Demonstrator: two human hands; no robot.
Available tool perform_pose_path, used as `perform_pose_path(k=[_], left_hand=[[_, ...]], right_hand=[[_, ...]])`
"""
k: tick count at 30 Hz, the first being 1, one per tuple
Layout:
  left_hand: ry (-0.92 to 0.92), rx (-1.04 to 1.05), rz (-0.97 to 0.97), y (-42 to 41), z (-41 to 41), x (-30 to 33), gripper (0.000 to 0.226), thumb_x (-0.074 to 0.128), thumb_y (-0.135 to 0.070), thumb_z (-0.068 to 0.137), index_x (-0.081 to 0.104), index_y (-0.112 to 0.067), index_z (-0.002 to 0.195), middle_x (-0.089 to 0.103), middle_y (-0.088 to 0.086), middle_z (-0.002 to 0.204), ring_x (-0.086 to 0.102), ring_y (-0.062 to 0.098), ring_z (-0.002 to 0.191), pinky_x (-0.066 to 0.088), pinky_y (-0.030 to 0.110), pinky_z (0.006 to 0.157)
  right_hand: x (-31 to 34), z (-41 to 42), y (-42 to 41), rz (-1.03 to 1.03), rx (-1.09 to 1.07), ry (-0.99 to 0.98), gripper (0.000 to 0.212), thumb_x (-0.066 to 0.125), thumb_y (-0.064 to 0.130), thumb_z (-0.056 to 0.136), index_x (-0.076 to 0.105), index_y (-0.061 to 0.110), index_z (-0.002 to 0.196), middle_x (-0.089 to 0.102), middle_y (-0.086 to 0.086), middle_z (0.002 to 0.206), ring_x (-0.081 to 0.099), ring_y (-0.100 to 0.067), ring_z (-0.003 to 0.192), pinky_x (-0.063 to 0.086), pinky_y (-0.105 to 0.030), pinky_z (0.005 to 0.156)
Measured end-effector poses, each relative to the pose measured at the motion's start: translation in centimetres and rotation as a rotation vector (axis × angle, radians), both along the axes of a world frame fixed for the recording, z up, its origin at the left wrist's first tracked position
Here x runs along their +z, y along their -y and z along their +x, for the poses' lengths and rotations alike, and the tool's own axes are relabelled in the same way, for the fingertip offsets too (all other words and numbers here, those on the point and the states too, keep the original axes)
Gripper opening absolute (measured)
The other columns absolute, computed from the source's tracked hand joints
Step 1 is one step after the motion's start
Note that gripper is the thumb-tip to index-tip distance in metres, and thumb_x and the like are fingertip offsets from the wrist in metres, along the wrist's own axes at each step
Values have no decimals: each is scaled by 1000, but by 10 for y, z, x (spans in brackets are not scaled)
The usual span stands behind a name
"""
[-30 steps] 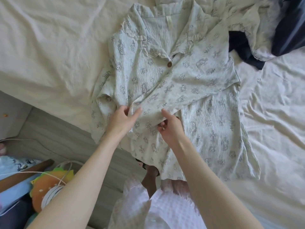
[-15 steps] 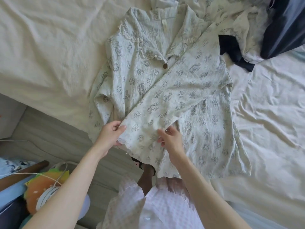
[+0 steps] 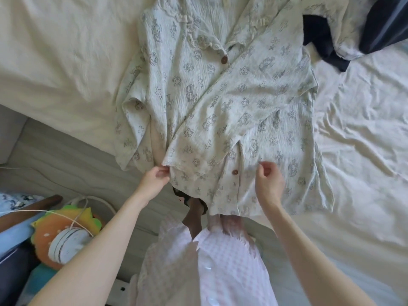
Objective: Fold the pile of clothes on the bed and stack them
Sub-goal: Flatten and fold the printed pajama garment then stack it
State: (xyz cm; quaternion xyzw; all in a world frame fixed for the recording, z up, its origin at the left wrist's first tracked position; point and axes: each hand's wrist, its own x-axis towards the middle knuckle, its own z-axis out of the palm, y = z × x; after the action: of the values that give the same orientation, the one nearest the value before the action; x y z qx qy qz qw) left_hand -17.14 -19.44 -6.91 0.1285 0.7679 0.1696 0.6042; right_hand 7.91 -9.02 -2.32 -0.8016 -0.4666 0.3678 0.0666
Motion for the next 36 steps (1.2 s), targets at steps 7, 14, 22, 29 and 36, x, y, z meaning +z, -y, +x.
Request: perform_pose_path(k=[7,14,22,29,36], left_hand=[[-46,51,64,13,38,-14,13,62,-16,90,61,-9,100,61,-2,93,56,16,91,41,27,81],[-253,150,118,30,59,-3,21,44,-20,99,40,-7,83,41,9,77,39,19,74,29,29,58],[-371,273,166,54,81,29,25,49,-25,97,42,-9,80,38,4,72,34,16,64,26,28,58],[-594,457,155,49,85,52,12,45,-24,98,45,-12,97,42,-5,74,38,13,64,32,28,58],[-573,456,111,52,107,59,25,44,-31,98,47,-7,96,45,5,79,42,22,79,34,34,67]], right_hand=[[4,90,-16,93,19,372,29,44,21,96,53,5,119,51,-16,123,44,-33,118,32,-48,102],[1,161,-54,-145,123,301,33,43,25,93,61,10,116,61,-13,116,56,-32,105,45,-44,94],[12,202,-59,-147,-104,-123,17,58,15,90,55,15,73,53,0,72,48,-16,69,38,-27,59],[23,230,-52,67,-177,-119,27,43,22,98,53,12,75,47,-1,65,43,-14,60,37,-24,52],[25,234,-53,72,-37,28,34,31,31,101,47,10,79,47,0,71,45,-23,73,30,-35,56]])
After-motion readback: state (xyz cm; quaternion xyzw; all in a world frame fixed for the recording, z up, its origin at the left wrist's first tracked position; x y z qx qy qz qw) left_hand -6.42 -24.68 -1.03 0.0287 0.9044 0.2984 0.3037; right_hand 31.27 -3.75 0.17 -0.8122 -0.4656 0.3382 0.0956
